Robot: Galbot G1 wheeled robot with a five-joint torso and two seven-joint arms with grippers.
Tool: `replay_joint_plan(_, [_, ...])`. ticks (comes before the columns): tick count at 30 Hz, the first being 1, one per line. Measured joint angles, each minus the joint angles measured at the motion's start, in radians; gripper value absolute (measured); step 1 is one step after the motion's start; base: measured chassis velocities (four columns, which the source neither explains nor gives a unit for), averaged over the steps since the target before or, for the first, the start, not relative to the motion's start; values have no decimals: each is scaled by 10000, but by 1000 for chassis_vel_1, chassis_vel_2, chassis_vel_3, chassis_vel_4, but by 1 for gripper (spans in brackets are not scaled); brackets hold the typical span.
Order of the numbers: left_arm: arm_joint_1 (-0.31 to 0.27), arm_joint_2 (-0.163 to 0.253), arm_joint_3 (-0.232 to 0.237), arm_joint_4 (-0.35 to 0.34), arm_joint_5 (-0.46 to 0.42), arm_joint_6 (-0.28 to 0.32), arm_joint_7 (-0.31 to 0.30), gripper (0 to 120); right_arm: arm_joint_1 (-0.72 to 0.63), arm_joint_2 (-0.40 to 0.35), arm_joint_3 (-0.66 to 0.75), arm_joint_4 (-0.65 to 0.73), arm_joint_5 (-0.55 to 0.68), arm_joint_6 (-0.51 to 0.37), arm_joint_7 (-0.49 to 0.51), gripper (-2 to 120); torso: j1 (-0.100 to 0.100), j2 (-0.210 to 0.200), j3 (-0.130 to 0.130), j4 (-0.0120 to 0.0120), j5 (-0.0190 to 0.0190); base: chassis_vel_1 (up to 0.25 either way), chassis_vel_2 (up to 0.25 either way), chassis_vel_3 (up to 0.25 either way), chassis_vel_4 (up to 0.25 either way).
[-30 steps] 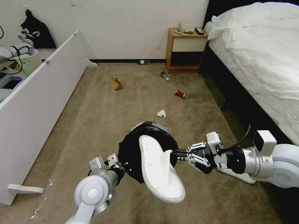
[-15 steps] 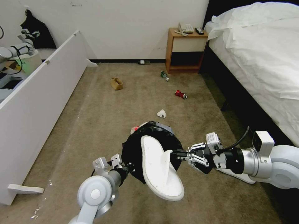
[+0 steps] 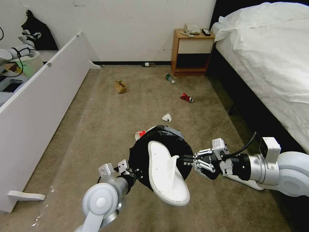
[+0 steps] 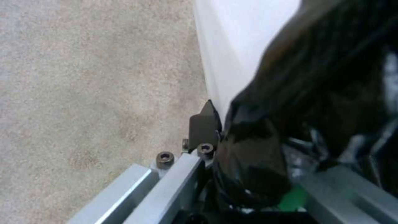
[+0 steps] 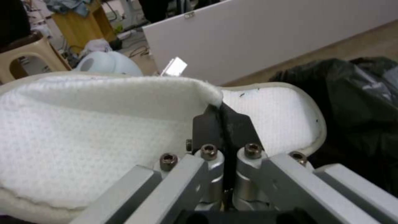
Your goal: Pick up the trash bin and place the garbage on the floor into it.
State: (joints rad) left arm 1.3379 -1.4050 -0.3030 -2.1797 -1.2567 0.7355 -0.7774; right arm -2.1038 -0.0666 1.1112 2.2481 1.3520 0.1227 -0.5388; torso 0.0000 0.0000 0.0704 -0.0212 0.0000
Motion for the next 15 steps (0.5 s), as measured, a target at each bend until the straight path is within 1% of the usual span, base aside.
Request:
replay_joint_plan(5, [35, -40, 1, -108, -9, 0, -22, 0, -52, 0, -9, -78, -65, -4, 69, 0, 0, 0, 0, 0, 0, 0, 0, 0, 0])
replay_joint_plan(11, [156, -47, 5, -156, 46, 0, -21, 0, -89, 89, -39, -129, -157, -5, 161, 4, 0, 0, 0, 0, 0, 0, 0, 0, 0])
replay_joint_plan(13, [187, -58, 17, -206, 51, 0, -20, 0, -93, 118, -43, -144, -213, -8, 239, 13, 0, 0, 0, 0, 0, 0, 0, 0, 0])
replay_joint_plan(14, [187, -58, 17, -206, 51, 0, -20, 0, -93, 118, -43, -144, -213, -8, 239, 13, 0, 0, 0, 0, 0, 0, 0, 0, 0])
replay_joint_plan(15, [218, -59, 22, -256, 50, 0, -19, 0, -93, 130, -44, -155, -232, -12, 286, 19, 0, 0, 0, 0, 0, 0, 0, 0, 0])
